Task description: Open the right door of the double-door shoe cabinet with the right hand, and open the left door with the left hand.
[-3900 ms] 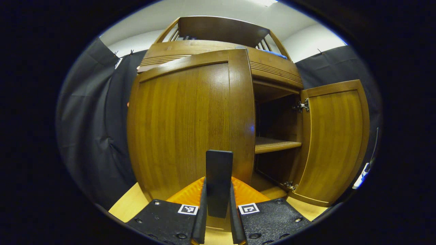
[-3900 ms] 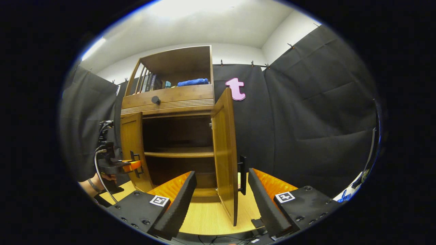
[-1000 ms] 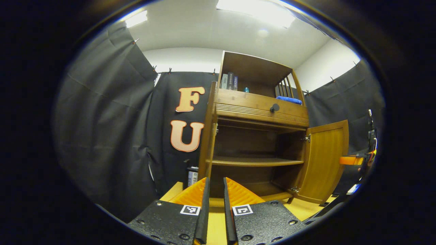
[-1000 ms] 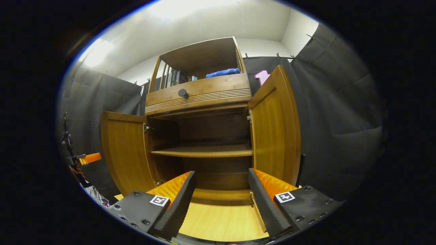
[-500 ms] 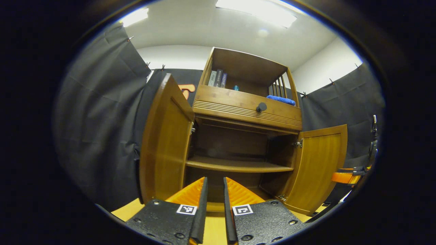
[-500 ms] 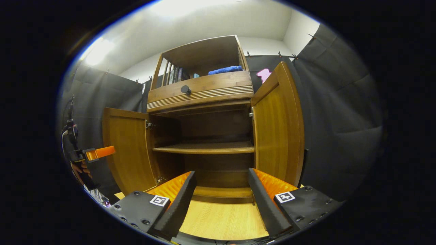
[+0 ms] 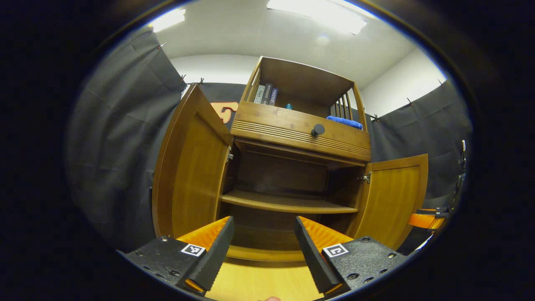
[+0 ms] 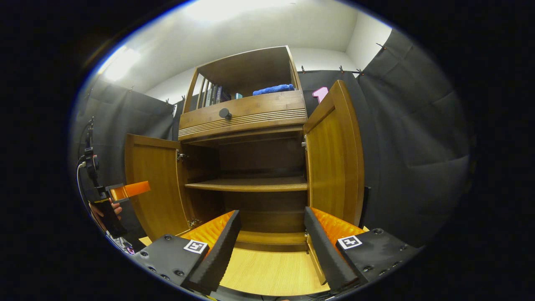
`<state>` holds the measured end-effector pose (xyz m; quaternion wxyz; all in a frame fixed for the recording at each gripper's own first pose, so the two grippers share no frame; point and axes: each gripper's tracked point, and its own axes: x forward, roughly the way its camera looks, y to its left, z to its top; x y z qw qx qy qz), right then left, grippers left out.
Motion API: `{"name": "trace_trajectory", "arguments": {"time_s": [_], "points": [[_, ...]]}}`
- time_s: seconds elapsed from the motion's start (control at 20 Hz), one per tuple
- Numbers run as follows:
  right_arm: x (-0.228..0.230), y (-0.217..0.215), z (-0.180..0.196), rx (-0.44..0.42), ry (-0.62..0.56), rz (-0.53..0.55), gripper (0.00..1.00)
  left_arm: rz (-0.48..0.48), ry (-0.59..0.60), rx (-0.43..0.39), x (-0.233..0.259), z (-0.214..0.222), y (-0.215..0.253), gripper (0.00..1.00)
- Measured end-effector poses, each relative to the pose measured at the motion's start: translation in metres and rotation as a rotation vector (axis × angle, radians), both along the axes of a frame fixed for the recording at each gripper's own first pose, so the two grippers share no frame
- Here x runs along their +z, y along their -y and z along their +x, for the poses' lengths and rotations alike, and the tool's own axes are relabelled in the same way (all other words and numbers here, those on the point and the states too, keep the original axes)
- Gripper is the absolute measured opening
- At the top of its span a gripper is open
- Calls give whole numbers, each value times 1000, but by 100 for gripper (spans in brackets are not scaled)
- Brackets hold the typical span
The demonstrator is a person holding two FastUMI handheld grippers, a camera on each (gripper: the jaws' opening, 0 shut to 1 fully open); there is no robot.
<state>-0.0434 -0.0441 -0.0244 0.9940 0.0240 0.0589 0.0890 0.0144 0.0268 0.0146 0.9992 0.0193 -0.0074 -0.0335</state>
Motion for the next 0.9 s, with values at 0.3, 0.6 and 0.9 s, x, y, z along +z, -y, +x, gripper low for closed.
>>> {"name": "trace_trajectory", "arguments": {"time_s": [0.3, 0.6, 0.9], "points": [[-6, -6, 2, 18, -13, 7, 98, 84, 31, -3, 3, -4, 14, 91], [-9, -9, 1, 25, -24, 8, 98, 96, 26, -31, 3, -12, 27, 95], [-6, -7, 1, 20, -18, 10, 98, 96, 32, -29, 5, -15, 26, 94]]}}
